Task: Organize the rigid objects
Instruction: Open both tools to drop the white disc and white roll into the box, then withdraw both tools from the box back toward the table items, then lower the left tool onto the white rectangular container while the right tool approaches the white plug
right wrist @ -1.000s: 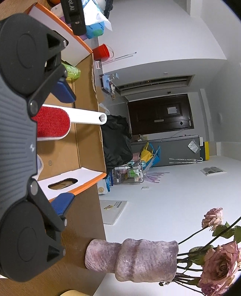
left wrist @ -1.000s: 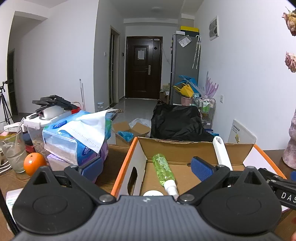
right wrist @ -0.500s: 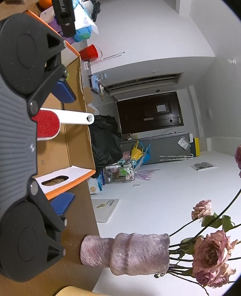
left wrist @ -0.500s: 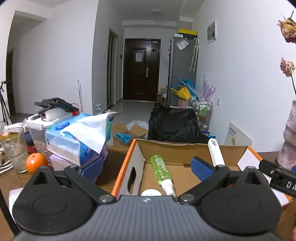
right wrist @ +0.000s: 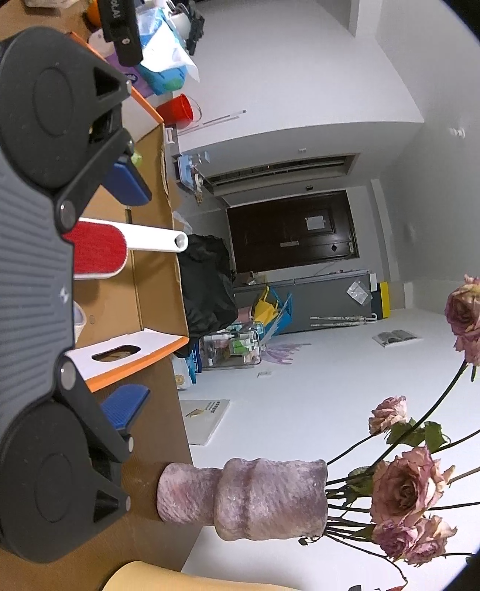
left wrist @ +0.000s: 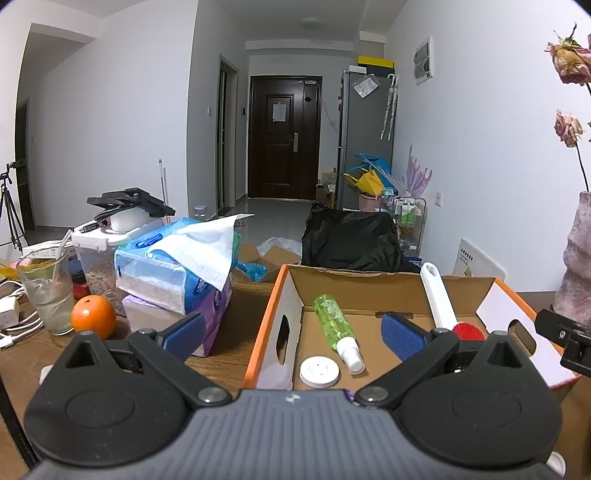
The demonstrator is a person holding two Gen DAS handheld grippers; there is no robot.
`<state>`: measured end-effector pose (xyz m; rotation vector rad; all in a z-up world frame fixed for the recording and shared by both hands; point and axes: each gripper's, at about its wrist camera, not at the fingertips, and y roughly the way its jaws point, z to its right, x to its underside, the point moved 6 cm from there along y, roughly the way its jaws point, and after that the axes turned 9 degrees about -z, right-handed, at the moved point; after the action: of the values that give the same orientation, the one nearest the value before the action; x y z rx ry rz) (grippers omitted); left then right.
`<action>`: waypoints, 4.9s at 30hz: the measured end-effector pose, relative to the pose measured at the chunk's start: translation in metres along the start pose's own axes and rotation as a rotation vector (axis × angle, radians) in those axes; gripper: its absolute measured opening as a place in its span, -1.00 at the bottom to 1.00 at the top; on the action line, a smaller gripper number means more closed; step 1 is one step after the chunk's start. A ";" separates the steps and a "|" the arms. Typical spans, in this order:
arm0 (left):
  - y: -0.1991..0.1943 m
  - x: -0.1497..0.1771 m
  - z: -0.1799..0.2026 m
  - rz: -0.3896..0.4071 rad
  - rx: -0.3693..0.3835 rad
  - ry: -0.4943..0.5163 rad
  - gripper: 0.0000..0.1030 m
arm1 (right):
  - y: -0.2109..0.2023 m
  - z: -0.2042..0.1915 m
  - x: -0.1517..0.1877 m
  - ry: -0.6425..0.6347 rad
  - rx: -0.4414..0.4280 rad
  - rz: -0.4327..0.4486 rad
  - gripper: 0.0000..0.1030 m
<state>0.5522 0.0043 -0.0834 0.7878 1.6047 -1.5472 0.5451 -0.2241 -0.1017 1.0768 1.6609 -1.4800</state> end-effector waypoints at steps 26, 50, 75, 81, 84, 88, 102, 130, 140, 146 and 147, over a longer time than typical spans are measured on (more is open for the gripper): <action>-0.061 0.048 -0.028 -0.027 0.004 0.021 1.00 | -0.068 -0.005 0.050 -0.081 -0.007 -0.040 1.00; -0.123 0.089 -0.054 -0.045 0.003 -0.002 1.00 | -0.128 -0.016 0.096 -0.138 0.008 -0.084 1.00; -0.117 0.102 -0.115 -0.093 0.000 -0.043 1.00 | -0.104 -0.039 0.124 -0.020 0.115 -0.202 1.00; -0.096 0.099 -0.142 -0.111 -0.003 -0.035 1.00 | -0.083 -0.042 0.122 0.028 0.172 -0.240 1.00; -0.081 0.098 -0.159 -0.131 -0.029 -0.040 1.00 | -0.079 -0.044 0.122 0.021 0.180 -0.242 1.00; -0.060 0.095 -0.178 -0.164 -0.050 -0.043 1.00 | -0.074 -0.045 0.120 0.022 0.200 -0.245 1.00; -0.014 0.083 -0.190 -0.179 -0.077 0.085 1.00 | -0.054 -0.045 0.118 0.056 0.253 -0.283 0.87; 0.044 0.061 -0.191 -0.155 -0.041 0.280 1.00 | -0.027 -0.039 0.114 0.101 0.309 -0.329 0.66; 0.036 0.063 -0.177 -0.104 -0.016 0.355 0.51 | -0.025 -0.038 0.114 0.099 0.309 -0.330 0.66; 0.035 0.066 -0.172 -0.109 -0.025 0.377 0.86 | -0.026 -0.039 0.113 0.095 0.306 -0.327 0.66; 0.036 0.066 -0.173 -0.106 -0.035 0.377 0.90 | -0.026 -0.040 0.113 0.095 0.305 -0.326 0.66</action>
<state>0.5302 0.1739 -0.1619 1.0370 1.9663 -1.5019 0.4730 -0.1685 -0.1844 1.0843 1.7788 -1.9700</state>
